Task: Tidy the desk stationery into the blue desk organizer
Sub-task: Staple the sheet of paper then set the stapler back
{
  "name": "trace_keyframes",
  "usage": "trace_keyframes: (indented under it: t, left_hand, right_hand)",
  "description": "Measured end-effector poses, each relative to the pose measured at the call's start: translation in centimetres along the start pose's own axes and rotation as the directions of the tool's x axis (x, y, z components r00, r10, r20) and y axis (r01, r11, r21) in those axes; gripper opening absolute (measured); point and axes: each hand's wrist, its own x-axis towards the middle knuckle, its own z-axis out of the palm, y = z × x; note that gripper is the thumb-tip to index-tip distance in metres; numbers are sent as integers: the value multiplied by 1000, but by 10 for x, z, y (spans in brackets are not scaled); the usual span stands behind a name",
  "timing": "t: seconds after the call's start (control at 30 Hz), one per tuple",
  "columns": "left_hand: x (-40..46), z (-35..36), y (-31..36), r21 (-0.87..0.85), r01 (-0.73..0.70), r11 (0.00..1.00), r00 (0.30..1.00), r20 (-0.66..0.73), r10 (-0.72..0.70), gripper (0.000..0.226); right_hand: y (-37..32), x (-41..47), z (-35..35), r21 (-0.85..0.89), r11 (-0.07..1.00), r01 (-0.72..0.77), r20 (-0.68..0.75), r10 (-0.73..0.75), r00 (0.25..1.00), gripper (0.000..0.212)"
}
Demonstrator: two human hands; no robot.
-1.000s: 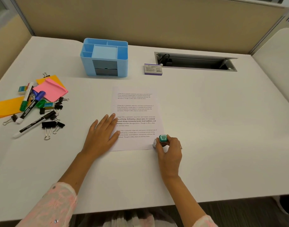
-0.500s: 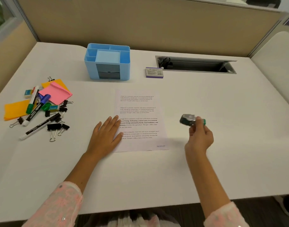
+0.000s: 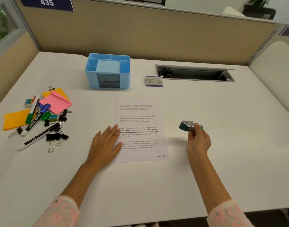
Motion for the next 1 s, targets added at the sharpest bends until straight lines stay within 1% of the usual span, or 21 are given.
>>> trace_keyframes:
  t: [0.03,0.1,0.27,0.37,0.47,0.63,0.7,0.77,0.9,1.0]
  left_hand:
    - [1,-1,0,-24,3,1000,1000,-4,-3,66]
    - [6,-3,-1,-72,8,997,1000,-24,-10,64]
    - [40,-7,-7,-83,6,997,1000,-20,-8,67]
    - [69,-9,-13,-83,15,996,1000,-2,-15,71]
    - [97,-10,-21,-94,36,995,999,10,-35,71]
    - [124,-6,-32,-110,59,992,998,21,-57,65]
    - [130,-3,-36,-75,56,996,998,28,-54,64]
    - [134,0,-39,-35,56,998,998,21,-55,67]
    - [135,3,-41,25,61,998,998,-8,-61,67]
    - [135,-1,-39,42,59,997,998,3,-59,63]
  right_hand:
    - [2,2,3,-12,1000,28,-5,-28,1000,33]
    - [6,7,12,-38,997,73,-1,-73,997,32]
    - [16,19,50,-138,977,162,87,-151,985,28]
    - [25,30,80,-236,943,237,113,-215,970,27]
    - [36,47,113,-299,909,290,149,-256,955,27]
    - [54,80,159,-351,860,370,205,-314,927,26]
    - [60,92,179,-398,808,435,259,-356,898,24]
    - [67,104,195,-446,738,507,348,-379,858,22]
    - [82,128,214,-492,561,665,533,-410,740,19]
    - [91,144,218,-484,477,733,603,-425,675,18]
